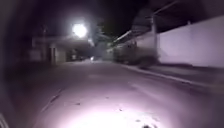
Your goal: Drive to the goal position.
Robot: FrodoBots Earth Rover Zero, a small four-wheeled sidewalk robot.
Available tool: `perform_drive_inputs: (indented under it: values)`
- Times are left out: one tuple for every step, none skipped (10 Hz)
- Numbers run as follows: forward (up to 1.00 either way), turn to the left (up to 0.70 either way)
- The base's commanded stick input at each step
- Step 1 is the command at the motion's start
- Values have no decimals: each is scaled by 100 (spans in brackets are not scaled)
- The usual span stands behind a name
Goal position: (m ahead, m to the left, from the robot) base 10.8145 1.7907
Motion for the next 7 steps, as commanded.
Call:
perform_drive_inputs:
  values:
    - [70, 0]
    - [70, 0]
    - [70, 0]
    - [70, 0]
    - [70, 0]
    - [70, 0]
    - [70, 0]
